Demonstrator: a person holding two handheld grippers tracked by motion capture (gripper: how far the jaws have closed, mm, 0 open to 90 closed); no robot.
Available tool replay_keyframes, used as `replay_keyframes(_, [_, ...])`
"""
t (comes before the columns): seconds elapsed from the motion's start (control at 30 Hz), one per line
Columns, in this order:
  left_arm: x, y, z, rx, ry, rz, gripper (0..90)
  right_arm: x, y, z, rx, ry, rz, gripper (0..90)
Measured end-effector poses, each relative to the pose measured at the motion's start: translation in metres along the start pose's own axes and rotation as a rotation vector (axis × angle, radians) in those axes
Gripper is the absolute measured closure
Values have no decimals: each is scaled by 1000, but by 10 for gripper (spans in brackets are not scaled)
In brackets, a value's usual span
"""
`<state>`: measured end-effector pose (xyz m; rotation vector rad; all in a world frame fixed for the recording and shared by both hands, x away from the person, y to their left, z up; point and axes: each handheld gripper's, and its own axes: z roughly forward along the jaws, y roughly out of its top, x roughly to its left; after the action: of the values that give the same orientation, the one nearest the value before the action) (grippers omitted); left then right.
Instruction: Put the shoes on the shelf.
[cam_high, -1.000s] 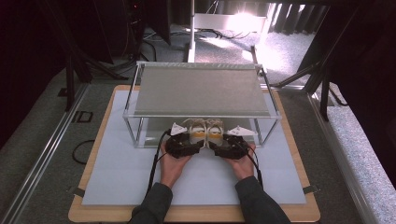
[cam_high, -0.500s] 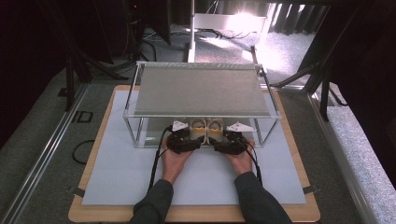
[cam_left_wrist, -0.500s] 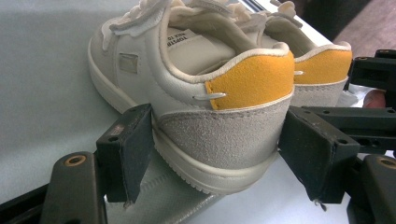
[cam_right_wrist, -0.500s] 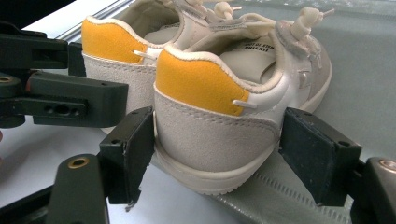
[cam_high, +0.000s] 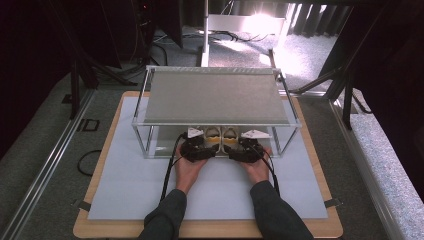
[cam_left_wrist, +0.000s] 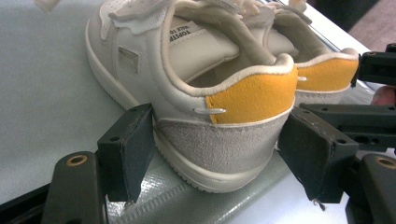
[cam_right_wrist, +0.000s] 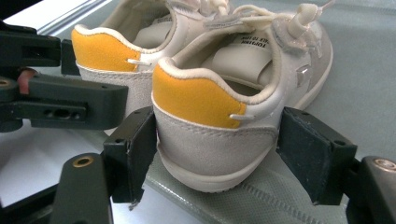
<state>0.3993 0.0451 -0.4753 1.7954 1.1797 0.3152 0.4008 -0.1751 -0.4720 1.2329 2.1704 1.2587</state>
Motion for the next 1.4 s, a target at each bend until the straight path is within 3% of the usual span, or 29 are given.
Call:
replay_keyframes(0.03, [-1,0,0,-1,16,-10,274,0,0,0,1,-1,0,289])
replay_keyframes(0.07, [1,1,1,0,6,8,274,0,0,1,2,-1,3,289])
replay_keyframes(0.27, [1,3,5,7,19,12,274,-1,2,3,5,-11,11,289])
replay_keyframes(0.73, [-1,-2,1,-3,33,-1,257,1,2,-1,3,-13,4,284])
replay_keyframes(0.93, [-2,-2,-13,-4,16,33,257,2,5,-15,-31,-22,-38,284])
replay_keyframes(0.97, [-4,-4,-15,-4,8,13,258,3,5,-17,-34,-23,-40,284])
replay_keyframes(1.03, [-4,-5,-19,-4,13,50,264,4,4,-22,-38,-22,-46,284])
replay_keyframes(1.1, [-5,-7,-24,-8,25,72,294,7,1,-29,-37,-19,-60,284])
replay_keyframes(1.33, [-3,-17,-44,-22,0,79,308,9,-13,-44,-30,-10,-77,284])
replay_keyframes(1.4, [-2,-20,-49,-16,-12,97,310,9,-17,-48,-21,-9,-77,284])
